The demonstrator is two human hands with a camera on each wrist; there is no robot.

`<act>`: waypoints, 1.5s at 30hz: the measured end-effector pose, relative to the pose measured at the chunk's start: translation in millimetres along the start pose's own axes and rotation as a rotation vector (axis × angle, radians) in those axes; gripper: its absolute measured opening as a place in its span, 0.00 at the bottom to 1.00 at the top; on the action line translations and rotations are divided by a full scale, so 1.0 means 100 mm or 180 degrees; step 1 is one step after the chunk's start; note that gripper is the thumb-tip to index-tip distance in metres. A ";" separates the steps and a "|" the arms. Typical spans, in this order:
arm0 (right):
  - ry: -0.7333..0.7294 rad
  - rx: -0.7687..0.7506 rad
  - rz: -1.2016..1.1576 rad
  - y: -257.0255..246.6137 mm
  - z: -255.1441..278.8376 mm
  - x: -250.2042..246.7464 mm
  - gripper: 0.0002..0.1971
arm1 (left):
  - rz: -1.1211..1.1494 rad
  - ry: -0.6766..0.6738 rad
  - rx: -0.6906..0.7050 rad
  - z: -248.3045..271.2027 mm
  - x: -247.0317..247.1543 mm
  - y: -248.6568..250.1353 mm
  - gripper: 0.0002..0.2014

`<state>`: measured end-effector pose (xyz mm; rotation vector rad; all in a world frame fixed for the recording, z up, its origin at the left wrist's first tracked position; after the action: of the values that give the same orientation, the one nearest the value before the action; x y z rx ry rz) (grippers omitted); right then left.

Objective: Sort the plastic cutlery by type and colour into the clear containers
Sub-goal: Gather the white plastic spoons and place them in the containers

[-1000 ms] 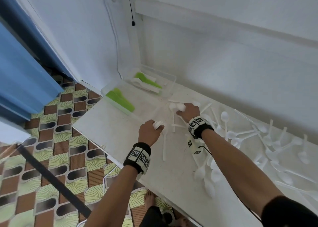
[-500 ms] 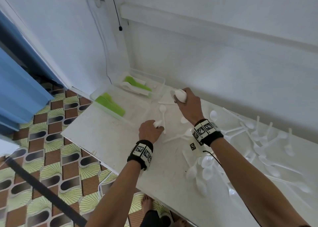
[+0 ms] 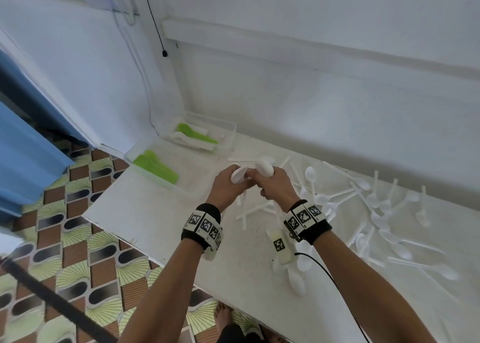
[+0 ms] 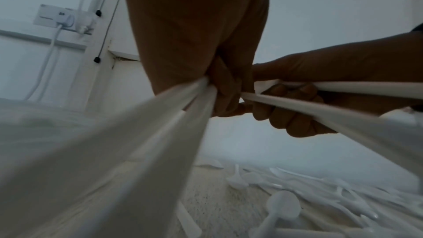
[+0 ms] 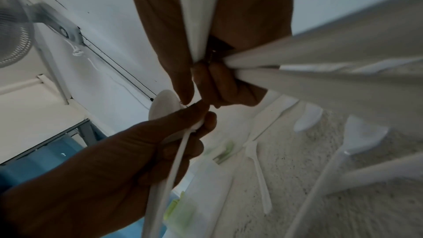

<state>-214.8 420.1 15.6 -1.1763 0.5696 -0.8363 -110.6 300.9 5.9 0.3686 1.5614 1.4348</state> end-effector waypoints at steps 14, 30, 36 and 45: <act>-0.0083 -0.0201 -0.0207 0.06 0.05 0.01 0.09 | 0.1521 -0.1675 -0.0508 -0.07 -0.06 0.03 0.22; 0.0104 0.0199 -0.0361 0.24 -0.10 0.30 0.14 | 0.1111 -0.0874 -0.0939 -0.41 -0.18 -0.14 0.12; 0.1056 -0.0083 0.0570 0.25 -0.17 0.12 0.14 | -0.0799 -0.0223 -0.0823 -0.81 -0.07 -0.21 0.11; 0.0644 0.0343 0.2997 0.48 -0.04 -0.33 0.33 | -0.2119 -0.0122 -0.0946 -0.97 0.23 -0.35 0.36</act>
<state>-224.8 451.8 -32.1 -0.5989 1.1082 -0.1624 -185.2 250.3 -48.8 -0.2821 1.2434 1.0907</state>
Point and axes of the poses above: each hand's wrist, its own z-axis away from the middle knuckle, its own x-axis out of the palm, y = z × x, the point moved 1 cm from there along -z, towards the middle knuckle, and after that the axes turned 11 degrees about -z, right-handed, at the moved point
